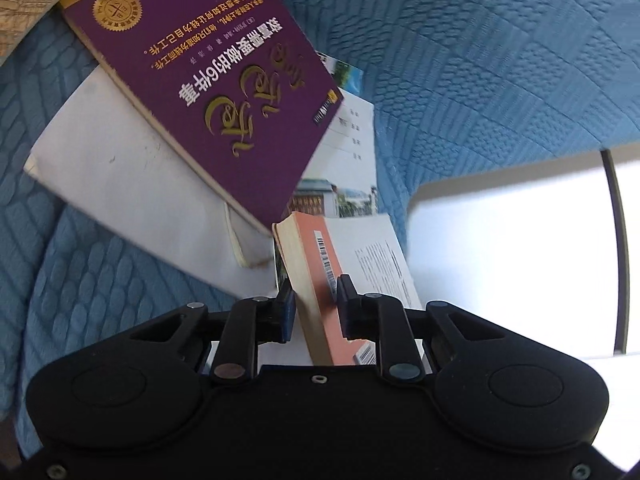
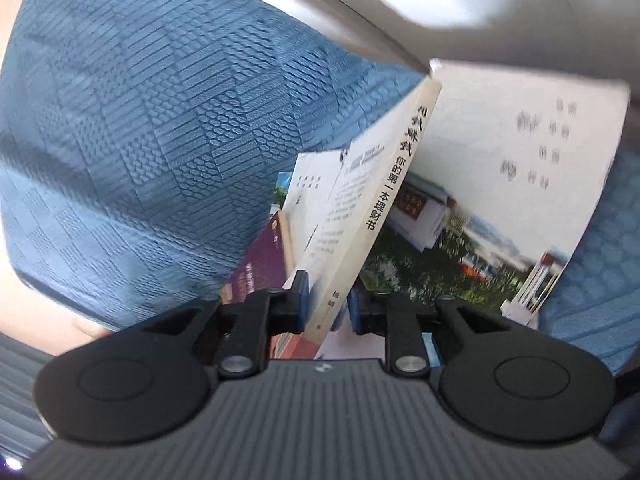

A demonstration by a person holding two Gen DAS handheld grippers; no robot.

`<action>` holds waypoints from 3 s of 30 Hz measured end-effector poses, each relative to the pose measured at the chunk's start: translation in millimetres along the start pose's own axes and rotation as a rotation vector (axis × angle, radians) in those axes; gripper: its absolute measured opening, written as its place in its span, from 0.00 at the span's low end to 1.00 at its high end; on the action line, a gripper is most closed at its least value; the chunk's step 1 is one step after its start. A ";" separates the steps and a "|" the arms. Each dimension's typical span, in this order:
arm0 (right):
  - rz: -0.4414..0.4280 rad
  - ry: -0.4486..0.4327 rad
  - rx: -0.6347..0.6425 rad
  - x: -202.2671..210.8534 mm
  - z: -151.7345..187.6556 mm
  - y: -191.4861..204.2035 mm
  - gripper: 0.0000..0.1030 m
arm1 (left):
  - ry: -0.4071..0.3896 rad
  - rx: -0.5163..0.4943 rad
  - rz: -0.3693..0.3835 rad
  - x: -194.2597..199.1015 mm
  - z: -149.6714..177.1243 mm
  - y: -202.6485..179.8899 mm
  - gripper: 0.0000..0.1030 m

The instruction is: Organize objects

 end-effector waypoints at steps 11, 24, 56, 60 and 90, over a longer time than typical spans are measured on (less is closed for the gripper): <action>-0.007 -0.040 0.121 35.5 14.0 44.3 0.24 | -0.046 -0.167 0.010 71.1 17.2 -28.3 0.17; -0.185 -0.010 0.250 65.5 3.5 156.8 0.24 | -0.216 -0.238 0.126 194.1 -1.1 -85.6 0.17; -0.313 0.355 0.391 -26.9 162.0 273.5 0.25 | -0.416 -0.106 0.060 387.0 -61.2 66.4 0.19; -0.295 0.421 0.360 -49.4 179.4 259.3 0.25 | -0.406 -0.097 0.016 382.7 -62.9 94.3 0.19; -0.037 0.528 0.357 -126.8 226.3 184.1 0.34 | -0.286 0.000 -0.157 308.9 -45.0 179.3 0.21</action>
Point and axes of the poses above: each gripper's, at about its wrist camera, not at the fingertips, and x roughly against the way its jaws point, y to its left, z to its underside, the point moved 8 cm from there along -x, roughly the way its jaws point
